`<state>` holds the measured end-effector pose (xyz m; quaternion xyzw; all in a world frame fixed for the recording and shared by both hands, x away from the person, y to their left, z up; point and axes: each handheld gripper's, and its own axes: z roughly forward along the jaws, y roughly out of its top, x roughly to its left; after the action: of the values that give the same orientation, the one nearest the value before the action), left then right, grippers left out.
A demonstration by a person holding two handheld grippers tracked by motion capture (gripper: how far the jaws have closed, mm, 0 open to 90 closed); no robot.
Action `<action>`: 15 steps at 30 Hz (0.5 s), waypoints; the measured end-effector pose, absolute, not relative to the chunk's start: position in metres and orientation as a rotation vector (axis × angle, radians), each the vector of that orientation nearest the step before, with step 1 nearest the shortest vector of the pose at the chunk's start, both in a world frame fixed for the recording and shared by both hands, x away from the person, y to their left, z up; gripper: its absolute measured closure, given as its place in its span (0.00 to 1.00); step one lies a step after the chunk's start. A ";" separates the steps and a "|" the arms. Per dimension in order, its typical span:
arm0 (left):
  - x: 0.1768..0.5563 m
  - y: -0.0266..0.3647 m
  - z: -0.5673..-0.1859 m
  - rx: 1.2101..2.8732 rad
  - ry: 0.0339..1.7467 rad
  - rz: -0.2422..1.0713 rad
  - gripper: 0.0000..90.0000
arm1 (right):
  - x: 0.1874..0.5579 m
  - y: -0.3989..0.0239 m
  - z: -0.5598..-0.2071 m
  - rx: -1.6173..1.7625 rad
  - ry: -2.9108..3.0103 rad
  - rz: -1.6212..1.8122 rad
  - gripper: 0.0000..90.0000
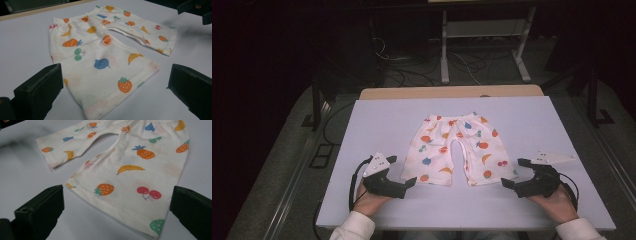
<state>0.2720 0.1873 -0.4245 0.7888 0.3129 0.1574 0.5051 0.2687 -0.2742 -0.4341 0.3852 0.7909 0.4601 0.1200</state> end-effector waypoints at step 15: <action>0.271 0.187 -0.424 1.898 0.753 0.378 0.00 | 0.266 -0.273 -0.431 1.119 2.303 1.349 0.00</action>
<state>0.2711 0.1874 -0.4240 0.7875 0.3126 0.1569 0.5075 0.2663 -0.2730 -0.4314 0.3838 0.7897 0.4624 0.1234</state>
